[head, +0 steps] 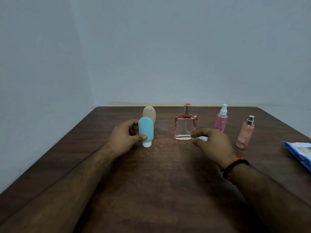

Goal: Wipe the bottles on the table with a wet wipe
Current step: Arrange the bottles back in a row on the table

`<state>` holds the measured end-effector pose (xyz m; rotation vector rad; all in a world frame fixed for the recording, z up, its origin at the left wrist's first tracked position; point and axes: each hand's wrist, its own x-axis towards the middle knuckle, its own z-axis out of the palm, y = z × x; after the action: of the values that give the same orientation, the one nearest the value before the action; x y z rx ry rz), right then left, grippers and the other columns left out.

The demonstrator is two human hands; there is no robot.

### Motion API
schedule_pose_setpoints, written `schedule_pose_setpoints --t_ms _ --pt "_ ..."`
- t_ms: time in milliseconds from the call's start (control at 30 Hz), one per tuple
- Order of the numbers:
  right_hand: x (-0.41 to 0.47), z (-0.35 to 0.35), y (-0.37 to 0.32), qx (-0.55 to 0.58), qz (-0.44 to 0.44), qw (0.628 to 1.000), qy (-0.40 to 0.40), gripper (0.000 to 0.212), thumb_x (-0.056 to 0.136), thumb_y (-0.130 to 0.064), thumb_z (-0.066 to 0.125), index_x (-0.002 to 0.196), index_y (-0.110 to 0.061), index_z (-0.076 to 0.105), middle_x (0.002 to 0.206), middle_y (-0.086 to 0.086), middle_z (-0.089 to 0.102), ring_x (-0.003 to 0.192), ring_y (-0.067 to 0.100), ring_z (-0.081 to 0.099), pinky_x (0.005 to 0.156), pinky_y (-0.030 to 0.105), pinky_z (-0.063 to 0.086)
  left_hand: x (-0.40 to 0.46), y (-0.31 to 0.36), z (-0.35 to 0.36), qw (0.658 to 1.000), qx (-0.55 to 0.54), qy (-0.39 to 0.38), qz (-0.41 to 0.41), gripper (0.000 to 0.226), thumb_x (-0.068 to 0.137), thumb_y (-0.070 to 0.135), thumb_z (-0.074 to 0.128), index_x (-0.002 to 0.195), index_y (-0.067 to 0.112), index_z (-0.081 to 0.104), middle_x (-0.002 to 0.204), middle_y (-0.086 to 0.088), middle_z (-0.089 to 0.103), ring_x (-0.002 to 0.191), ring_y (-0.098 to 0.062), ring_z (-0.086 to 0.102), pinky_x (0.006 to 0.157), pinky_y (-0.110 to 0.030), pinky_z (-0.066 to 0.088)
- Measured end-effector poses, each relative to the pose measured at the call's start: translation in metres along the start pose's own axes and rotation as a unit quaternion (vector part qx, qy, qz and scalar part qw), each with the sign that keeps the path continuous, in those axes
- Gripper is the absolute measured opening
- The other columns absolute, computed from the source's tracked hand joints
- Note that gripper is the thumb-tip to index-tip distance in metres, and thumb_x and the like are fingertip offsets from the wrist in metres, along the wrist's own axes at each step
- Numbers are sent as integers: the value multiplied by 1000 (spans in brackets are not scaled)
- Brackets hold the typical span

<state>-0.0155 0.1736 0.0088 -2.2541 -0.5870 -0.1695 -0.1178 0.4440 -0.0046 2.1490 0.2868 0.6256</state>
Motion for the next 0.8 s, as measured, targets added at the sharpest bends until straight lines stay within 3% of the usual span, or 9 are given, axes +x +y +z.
schedule_pose_setpoints --t_ms 200,267,367,400,467,533,600,700,800 --pt "4 -11 19 28 58 998 1 16 84 -24 75 100 -20 76 106 -2 73 96 11 60 89 26 46 -6 2 0 1000 -2 0 -24 67 62 35 92 120 40 58 107 19 68 92 3 65 81 -20 54" --pt "5 -13 25 37 85 996 -5 21 84 -25 74 105 -20 75 112 0 71 102 15 61 93 31 49 -11 6 -1 996 45 73 -14 74 67 39 89 130 29 54 119 12 64 106 -7 61 91 -30 51" --pt "7 -15 30 58 105 993 -12 27 85 -23 71 112 -20 72 120 3 69 110 19 61 101 40 50 -22 23 4 926 170 291 172 49 83 35 78 120 10 58 115 -5 62 108 -18 50 91 -34 44" --pt "9 -15 30 61 103 993 -8 28 86 -24 71 114 -19 71 122 3 68 111 19 60 102 41 49 -26 34 12 907 165 313 230 40 86 32 75 114 9 59 110 -5 60 104 -18 50 88 -32 43" --pt "13 -14 29 57 92 994 7 32 86 -26 71 117 -19 70 124 3 68 114 20 60 103 39 48 -35 60 39 922 112 247 277 28 89 29 68 109 12 58 105 0 57 98 -15 53 81 -26 46" --pt "19 -11 26 62 78 995 16 36 85 -28 72 120 -18 68 125 3 67 116 20 60 100 33 47 -41 82 72 963 71 154 209 31 90 33 65 116 19 55 109 5 56 100 -8 54 83 -20 50" --pt "24 -5 22 68 64 996 15 40 85 -28 72 123 -16 66 126 2 67 116 19 60 96 27 45 -43 93 101 986 59 106 111 50 87 30 70 131 19 48 126 4 55 115 -10 53 97 -26 48" --pt "32 4 19 74 55 996 3 48 86 -26 72 130 -11 61 132 5 63 122 19 58 105 30 44 -34 98 128 996 69 58 19 74 87 27 71 148 13 32 145 -5 46 133 -20 45 111 -36 38" --pt "37 10 19 71 57 996 6 51 87 -25 71 134 -10 58 136 6 60 127 21 54 106 29 39 -20 100 139 995 39 42 -86 79 87 26 69 151 9 25 151 -10 40 137 -26 41 112 -41 37"
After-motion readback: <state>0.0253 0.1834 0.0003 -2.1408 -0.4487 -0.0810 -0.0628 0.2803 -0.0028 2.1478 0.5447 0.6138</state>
